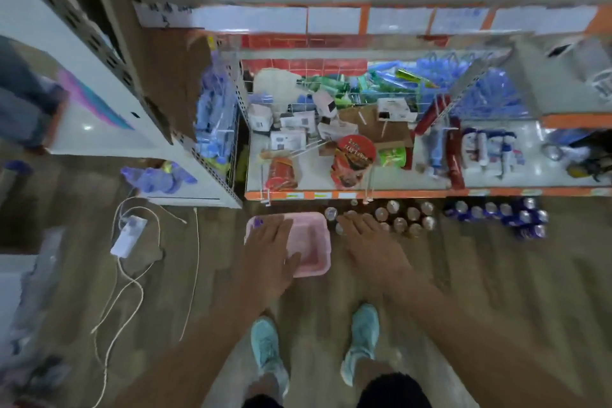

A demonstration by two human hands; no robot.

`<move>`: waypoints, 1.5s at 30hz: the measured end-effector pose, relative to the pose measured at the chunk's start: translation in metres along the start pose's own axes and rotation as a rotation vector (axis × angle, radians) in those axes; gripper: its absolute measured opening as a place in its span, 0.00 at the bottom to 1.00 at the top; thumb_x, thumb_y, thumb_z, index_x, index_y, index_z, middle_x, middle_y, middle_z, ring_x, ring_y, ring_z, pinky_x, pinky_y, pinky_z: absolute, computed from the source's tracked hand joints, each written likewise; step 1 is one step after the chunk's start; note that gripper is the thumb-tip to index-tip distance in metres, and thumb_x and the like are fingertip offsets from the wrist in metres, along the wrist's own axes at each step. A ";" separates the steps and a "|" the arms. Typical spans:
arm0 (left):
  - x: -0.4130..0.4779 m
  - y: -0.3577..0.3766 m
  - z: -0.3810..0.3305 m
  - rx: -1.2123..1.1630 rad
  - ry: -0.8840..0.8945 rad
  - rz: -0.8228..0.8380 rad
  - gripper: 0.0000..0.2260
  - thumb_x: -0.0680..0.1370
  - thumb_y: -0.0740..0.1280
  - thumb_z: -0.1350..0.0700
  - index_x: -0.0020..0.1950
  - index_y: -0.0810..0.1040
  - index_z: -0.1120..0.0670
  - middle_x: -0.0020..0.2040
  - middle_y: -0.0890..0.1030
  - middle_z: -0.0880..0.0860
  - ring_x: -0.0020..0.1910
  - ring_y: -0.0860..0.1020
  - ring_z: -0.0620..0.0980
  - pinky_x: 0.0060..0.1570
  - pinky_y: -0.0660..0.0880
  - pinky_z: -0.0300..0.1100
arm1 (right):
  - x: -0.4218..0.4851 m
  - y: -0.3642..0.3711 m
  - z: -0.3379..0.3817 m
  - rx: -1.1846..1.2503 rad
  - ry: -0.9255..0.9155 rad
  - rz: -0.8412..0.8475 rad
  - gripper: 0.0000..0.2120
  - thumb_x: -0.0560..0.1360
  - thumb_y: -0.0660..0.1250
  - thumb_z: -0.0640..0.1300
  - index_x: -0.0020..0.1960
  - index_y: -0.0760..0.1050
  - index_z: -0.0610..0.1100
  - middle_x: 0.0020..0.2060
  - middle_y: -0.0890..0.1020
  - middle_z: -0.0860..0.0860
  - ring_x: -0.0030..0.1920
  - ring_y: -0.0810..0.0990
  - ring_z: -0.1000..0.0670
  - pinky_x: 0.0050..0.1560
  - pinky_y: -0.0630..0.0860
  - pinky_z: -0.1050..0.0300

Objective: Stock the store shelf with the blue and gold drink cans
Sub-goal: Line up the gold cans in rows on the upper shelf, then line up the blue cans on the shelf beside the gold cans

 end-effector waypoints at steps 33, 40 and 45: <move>0.186 0.457 0.359 0.258 0.076 0.251 0.31 0.80 0.65 0.40 0.78 0.62 0.50 0.72 0.72 0.52 0.68 0.72 0.53 0.61 0.72 0.50 | 0.297 0.562 -0.028 0.005 -0.283 -0.159 0.26 0.77 0.62 0.64 0.66 0.68 0.48 0.59 0.76 0.50 0.58 0.74 0.51 0.62 0.73 0.55; 0.185 0.454 0.351 0.302 0.100 0.198 0.20 0.79 0.67 0.41 0.64 0.71 0.53 0.59 0.77 0.53 0.54 0.73 0.50 0.52 0.71 0.45 | 0.318 0.562 -0.024 -0.012 -0.188 -0.158 0.25 0.79 0.60 0.61 0.67 0.68 0.45 0.60 0.75 0.48 0.59 0.73 0.48 0.57 0.76 0.52; 0.182 0.437 0.362 0.121 0.007 0.072 0.27 0.79 0.69 0.45 0.72 0.66 0.55 0.66 0.71 0.56 0.65 0.69 0.54 0.64 0.69 0.51 | 0.333 0.568 -0.027 0.112 -0.167 -0.125 0.27 0.77 0.65 0.61 0.70 0.66 0.48 0.60 0.74 0.50 0.60 0.73 0.49 0.56 0.76 0.52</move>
Point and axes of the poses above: each hand's wrist, its own x-axis towards the middle knuckle, its own y-axis out of the palm, z = x × y, the point moved 1 cm from there along x, towards the middle knuckle
